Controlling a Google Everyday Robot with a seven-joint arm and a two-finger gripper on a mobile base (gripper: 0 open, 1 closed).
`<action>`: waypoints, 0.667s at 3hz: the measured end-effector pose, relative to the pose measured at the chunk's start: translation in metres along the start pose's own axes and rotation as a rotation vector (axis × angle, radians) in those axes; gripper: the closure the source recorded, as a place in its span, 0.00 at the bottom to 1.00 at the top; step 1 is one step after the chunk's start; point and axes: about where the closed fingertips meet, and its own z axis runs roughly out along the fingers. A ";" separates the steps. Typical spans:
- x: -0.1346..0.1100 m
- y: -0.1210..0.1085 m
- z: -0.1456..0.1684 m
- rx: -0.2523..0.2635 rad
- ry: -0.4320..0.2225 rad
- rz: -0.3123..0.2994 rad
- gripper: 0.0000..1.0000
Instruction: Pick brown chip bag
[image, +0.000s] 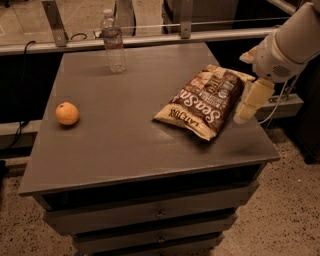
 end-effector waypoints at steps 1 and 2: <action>-0.004 -0.028 0.034 0.002 -0.081 0.034 0.00; -0.014 -0.051 0.059 0.004 -0.153 0.065 0.00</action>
Offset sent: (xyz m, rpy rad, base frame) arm 0.1076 0.0220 -0.0389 0.2529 -0.0544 -0.0235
